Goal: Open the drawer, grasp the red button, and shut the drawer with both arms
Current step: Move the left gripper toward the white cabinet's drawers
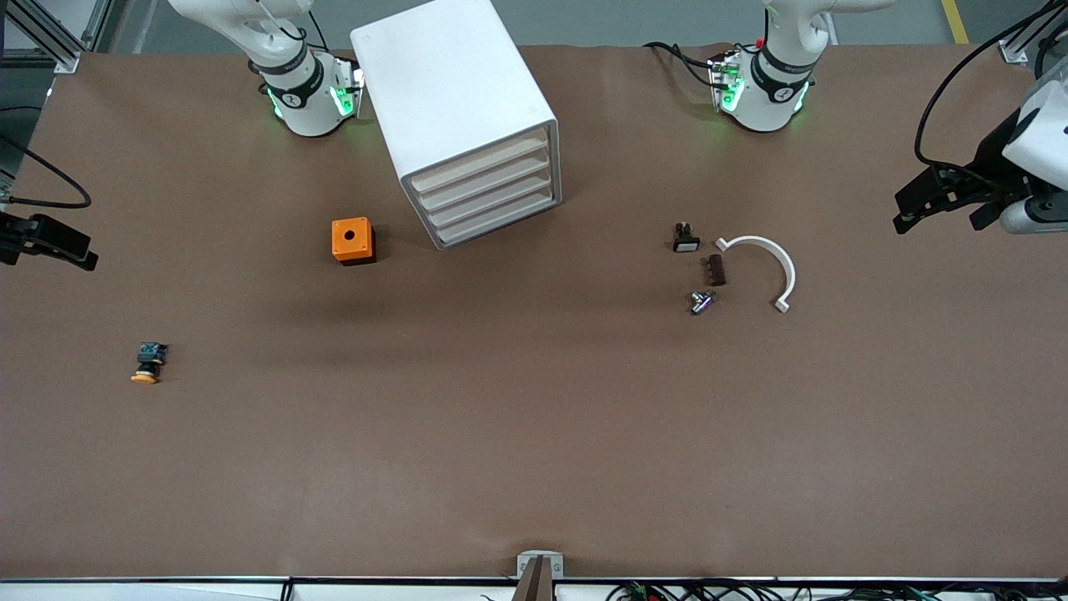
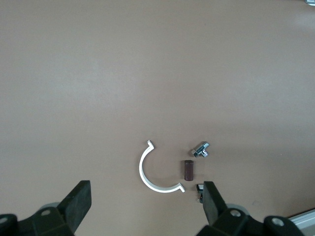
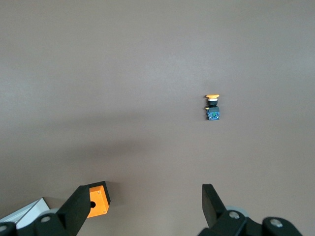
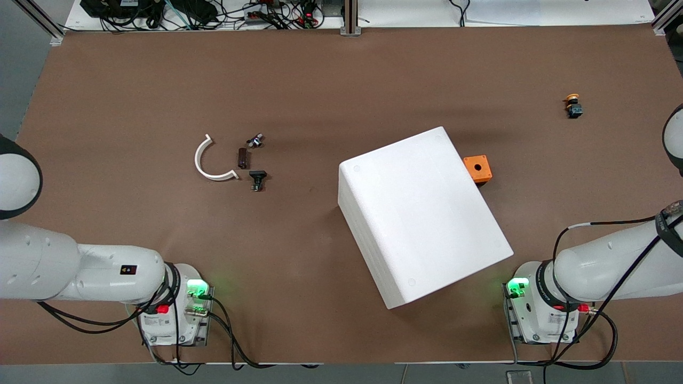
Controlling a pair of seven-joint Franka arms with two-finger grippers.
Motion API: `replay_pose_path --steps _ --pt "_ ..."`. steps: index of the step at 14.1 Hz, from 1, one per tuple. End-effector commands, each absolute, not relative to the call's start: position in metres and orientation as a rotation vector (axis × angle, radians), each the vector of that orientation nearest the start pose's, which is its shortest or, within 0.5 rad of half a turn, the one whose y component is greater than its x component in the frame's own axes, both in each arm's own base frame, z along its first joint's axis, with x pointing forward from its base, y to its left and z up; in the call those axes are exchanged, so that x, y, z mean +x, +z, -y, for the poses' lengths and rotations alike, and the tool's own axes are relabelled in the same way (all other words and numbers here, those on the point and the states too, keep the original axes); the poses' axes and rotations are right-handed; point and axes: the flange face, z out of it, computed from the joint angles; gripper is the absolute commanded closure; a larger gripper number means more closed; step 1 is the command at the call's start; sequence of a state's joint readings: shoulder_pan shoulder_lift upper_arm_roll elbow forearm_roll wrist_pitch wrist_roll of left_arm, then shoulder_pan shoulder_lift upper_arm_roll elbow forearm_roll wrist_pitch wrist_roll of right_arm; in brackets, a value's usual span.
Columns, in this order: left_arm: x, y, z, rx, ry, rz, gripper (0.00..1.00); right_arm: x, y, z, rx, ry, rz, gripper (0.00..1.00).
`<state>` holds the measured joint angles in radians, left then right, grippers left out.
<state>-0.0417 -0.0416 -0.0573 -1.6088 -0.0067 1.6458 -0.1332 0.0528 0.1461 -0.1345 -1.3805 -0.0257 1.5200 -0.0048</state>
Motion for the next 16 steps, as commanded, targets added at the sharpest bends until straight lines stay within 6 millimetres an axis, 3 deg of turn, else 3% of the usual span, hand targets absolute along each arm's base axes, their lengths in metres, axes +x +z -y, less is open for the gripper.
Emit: replay_pose_path --steps 1,9,16 --pt "0.544 0.634 0.054 -3.143 -0.066 0.012 0.0 0.595 0.631 0.041 -3.178 0.012 -0.128 0.0" --pt "0.547 0.625 0.06 -3.139 -0.027 0.019 0.0 0.595 0.63 0.041 -3.181 0.012 -0.129 0.0" --pt "0.556 0.568 0.082 -3.203 0.271 -0.034 0.0 0.595 0.631 0.043 -3.187 0.013 -0.132 0.0"
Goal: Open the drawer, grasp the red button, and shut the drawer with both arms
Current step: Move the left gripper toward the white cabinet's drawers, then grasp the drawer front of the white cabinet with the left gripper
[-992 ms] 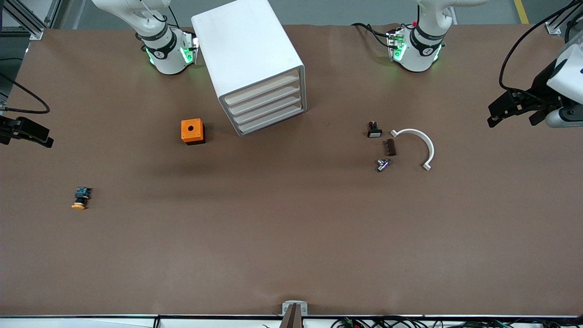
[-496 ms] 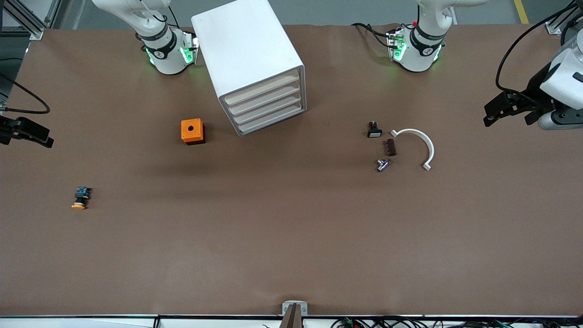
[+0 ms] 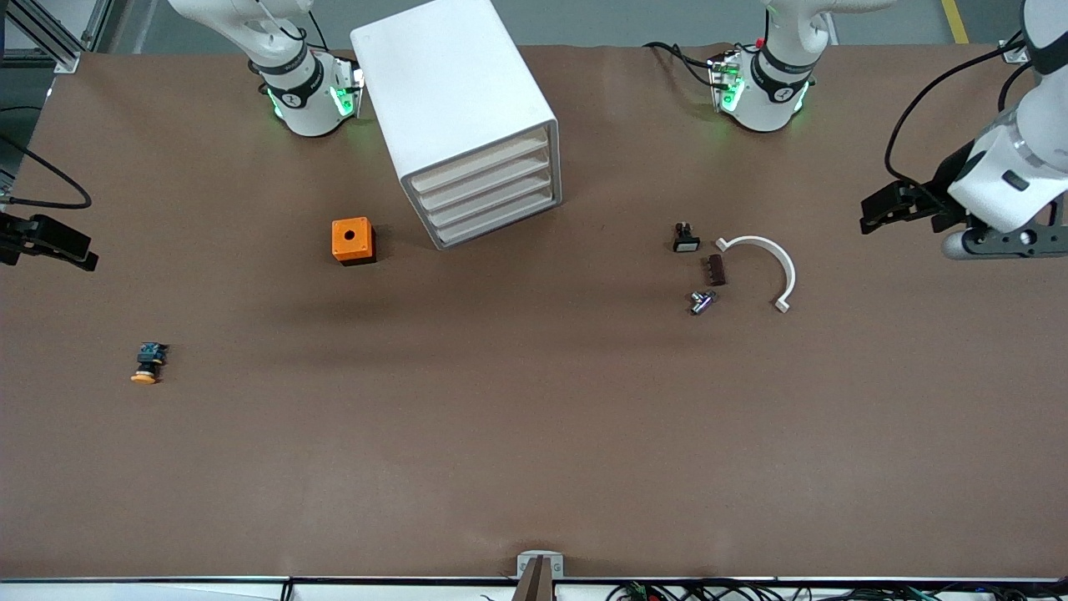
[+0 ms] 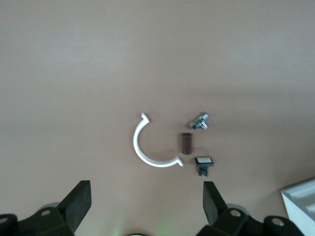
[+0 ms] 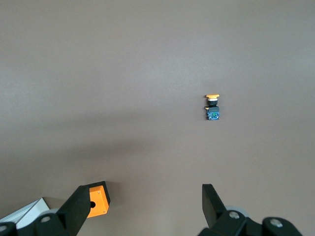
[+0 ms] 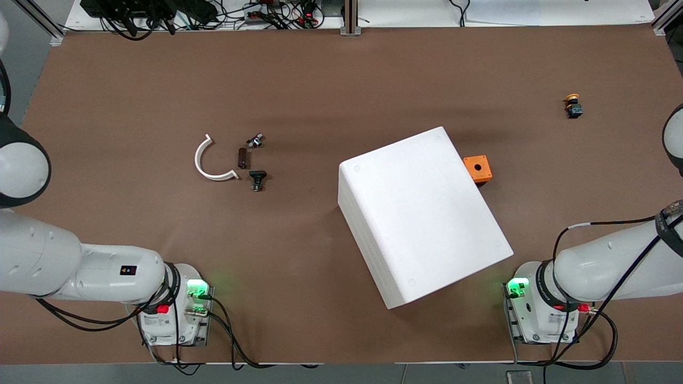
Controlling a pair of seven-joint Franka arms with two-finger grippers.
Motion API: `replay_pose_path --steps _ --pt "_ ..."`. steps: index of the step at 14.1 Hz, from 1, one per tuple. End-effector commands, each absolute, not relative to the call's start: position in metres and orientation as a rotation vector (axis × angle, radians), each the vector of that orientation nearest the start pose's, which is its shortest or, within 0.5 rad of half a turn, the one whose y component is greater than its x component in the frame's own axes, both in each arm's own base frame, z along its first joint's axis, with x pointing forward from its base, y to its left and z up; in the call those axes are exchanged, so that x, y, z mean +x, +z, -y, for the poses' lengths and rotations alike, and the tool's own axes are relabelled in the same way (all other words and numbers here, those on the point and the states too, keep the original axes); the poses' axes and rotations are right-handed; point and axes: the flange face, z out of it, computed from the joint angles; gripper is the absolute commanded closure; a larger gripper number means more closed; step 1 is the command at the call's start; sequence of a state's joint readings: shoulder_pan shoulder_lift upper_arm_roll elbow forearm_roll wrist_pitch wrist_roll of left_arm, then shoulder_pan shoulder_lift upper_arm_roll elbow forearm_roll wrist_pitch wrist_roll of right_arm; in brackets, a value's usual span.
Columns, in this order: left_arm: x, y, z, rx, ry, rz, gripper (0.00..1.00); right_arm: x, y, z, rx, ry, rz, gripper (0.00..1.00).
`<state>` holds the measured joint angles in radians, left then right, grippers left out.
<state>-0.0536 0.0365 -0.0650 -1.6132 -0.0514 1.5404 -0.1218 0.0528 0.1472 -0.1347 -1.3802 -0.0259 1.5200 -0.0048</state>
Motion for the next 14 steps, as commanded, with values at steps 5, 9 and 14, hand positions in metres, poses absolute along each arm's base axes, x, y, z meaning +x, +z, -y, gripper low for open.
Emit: replay_pose_path --steps 5,9,14 --pt "0.566 0.508 0.129 -3.331 0.516 -0.111 0.0 0.595 0.631 0.042 -3.19 0.01 -0.13 0.0" --pt "0.568 0.476 0.169 -3.438 0.668 -0.281 0.0 0.595 0.63 0.043 -3.19 0.013 -0.135 0.0" --pt "0.559 0.424 0.251 -3.588 0.847 -0.609 0.0 0.595 0.63 0.042 -3.19 0.013 -0.132 0.0"
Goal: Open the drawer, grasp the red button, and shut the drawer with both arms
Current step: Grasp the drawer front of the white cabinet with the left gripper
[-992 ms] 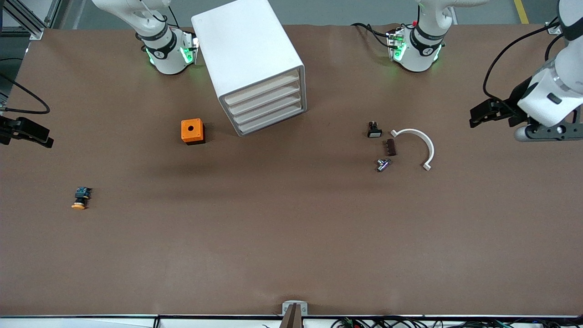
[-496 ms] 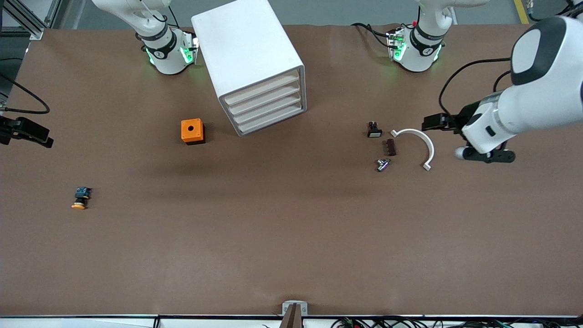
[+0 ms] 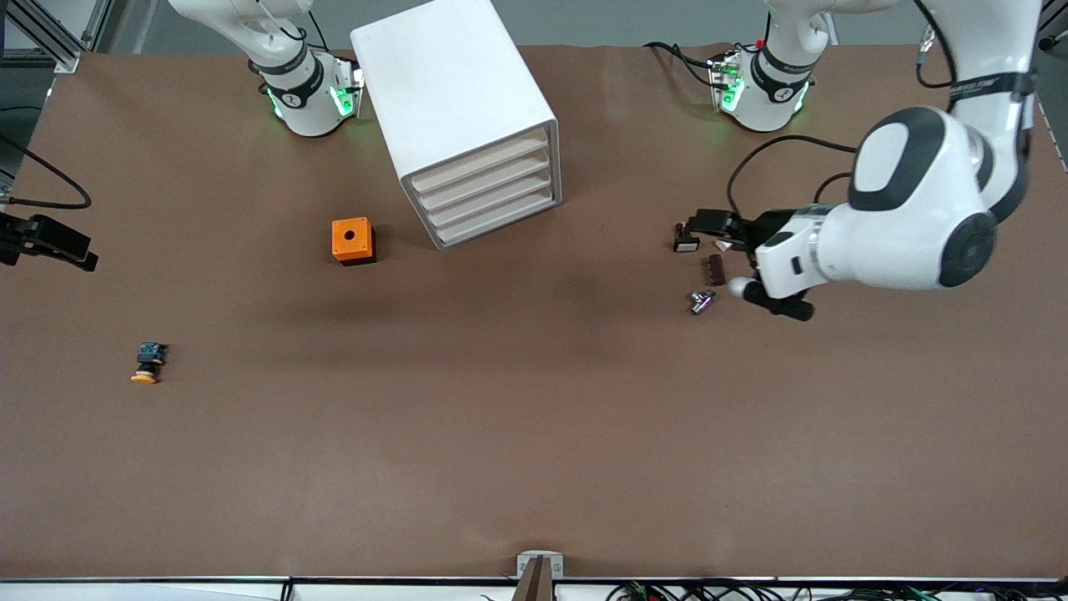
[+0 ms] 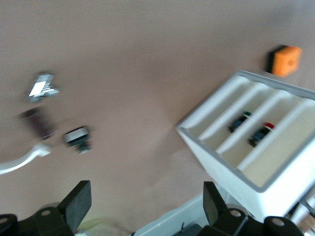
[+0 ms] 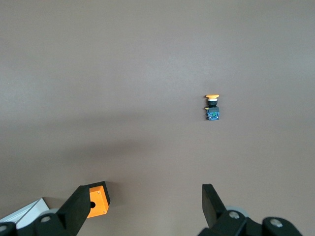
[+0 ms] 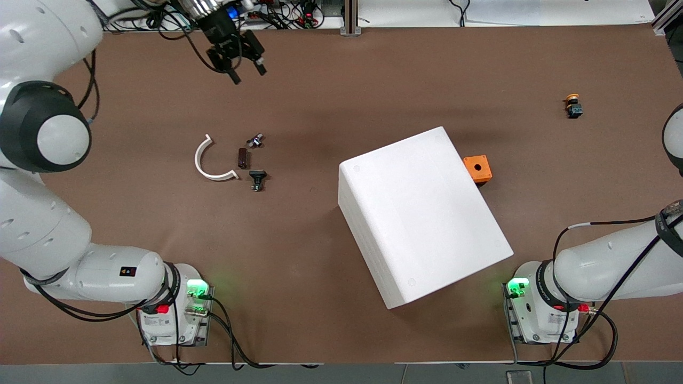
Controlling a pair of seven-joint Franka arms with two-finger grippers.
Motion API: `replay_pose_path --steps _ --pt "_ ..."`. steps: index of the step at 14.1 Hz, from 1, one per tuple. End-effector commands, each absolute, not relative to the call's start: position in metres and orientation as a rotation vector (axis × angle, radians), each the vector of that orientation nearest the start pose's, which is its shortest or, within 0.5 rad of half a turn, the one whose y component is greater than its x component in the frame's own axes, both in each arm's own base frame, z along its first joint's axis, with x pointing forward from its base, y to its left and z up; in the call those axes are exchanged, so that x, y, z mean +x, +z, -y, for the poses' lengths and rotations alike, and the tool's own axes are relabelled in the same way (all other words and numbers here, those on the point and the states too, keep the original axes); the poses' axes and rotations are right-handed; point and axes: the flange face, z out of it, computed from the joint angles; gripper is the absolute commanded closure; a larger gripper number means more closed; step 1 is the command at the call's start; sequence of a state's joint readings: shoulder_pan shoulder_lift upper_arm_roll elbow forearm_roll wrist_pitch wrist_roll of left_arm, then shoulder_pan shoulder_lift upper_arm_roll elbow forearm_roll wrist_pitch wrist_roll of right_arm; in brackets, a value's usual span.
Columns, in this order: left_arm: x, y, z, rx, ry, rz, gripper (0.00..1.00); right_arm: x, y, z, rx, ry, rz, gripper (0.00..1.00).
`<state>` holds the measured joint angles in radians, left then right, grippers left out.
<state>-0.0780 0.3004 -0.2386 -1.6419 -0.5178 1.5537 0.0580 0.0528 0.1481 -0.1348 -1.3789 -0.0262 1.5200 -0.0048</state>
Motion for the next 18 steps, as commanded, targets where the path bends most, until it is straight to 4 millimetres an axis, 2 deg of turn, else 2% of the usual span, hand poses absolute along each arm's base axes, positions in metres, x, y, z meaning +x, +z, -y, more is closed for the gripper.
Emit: replay_pose_path --steps 1,4,8,12,14,18 --pt "0.556 0.411 0.263 2.4 -0.566 0.436 0.0 0.595 0.63 0.042 -3.19 0.013 -0.132 0.0" --pt "0.543 0.362 0.299 2.236 -0.562 0.475 0.0 0.596 0.63 0.041 -3.192 0.01 -0.13 0.0" --pt "0.524 0.305 0.333 2.095 -0.599 0.452 0.0 0.596 0.63 0.041 -3.192 0.01 -0.133 0.0" --pt "0.505 0.251 0.351 1.939 -0.604 0.429 0.0 0.596 0.63 0.041 -3.192 0.01 -0.133 0.0" --pt "0.49 0.231 0.361 1.842 -0.591 0.403 0.0 0.596 0.63 0.041 -3.192 0.01 -0.135 0.0" --pt "0.451 0.205 0.398 1.752 -0.634 0.402 0.0 0.596 0.629 0.039 -3.189 0.012 -0.135 0.0"
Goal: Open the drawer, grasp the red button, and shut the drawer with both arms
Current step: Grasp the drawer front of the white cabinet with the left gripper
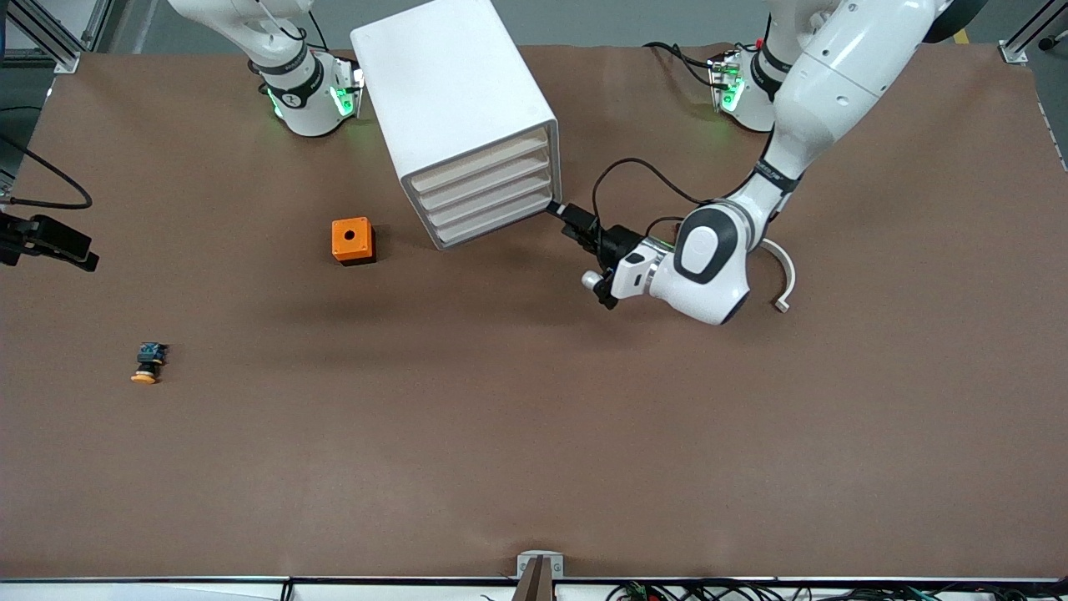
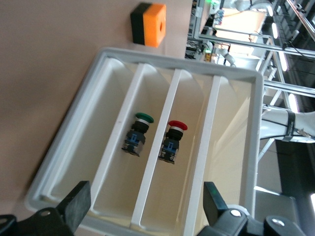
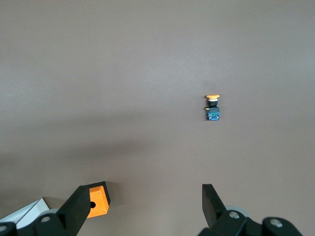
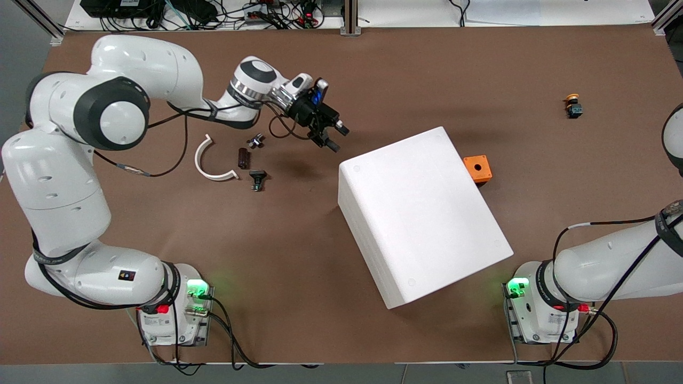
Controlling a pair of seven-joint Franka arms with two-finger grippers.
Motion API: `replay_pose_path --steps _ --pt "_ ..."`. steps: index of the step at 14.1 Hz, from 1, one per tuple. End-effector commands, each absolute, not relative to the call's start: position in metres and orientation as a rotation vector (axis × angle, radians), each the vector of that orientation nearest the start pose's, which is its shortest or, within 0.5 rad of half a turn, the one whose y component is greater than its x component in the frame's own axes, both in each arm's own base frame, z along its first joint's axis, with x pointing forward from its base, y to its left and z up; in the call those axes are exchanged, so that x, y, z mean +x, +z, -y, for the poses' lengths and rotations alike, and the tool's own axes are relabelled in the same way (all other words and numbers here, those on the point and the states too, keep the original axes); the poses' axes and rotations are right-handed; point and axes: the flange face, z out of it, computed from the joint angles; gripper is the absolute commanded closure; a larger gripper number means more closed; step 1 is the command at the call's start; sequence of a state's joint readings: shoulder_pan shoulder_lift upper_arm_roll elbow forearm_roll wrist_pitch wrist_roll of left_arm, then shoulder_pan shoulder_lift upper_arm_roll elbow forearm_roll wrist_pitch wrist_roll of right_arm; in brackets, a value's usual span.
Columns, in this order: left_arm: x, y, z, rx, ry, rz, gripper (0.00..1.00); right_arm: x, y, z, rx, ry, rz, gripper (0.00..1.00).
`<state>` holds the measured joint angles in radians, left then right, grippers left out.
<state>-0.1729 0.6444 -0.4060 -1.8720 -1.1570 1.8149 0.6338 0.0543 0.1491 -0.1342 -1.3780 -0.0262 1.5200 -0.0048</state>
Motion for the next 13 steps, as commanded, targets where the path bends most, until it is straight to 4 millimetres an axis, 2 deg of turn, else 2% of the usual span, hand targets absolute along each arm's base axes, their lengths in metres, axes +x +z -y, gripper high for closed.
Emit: replay_pose_path --steps 1,3,5,7,9,13 --pt "0.445 0.204 0.407 1.736 -0.64 0.389 0.0 0.596 0.629 0.039 -3.19 0.01 -0.135 0.0" --pt "0.434 0.205 0.424 1.707 -0.62 0.441 0.08 0.598 0.629 0.033 -3.194 0.005 -0.118 0.0" --pt "0.428 0.204 0.43 1.687 -0.585 0.505 0.12 0.599 0.628 0.031 -3.198 0.0 -0.108 0.0" --pt "0.42 0.194 0.433 1.656 -0.545 0.571 0.17 0.602 0.625 0.027 -3.199 -0.003 -0.098 0.0" --pt "0.418 0.187 0.436 1.652 -0.511 0.6 0.19 0.603 0.622 0.023 -3.203 0.009 -0.085 0.0" --pt "0.402 0.184 0.455 1.631 -0.5 0.592 0.23 0.61 0.609 0.017 -3.206 0.035 -0.074 0.0"
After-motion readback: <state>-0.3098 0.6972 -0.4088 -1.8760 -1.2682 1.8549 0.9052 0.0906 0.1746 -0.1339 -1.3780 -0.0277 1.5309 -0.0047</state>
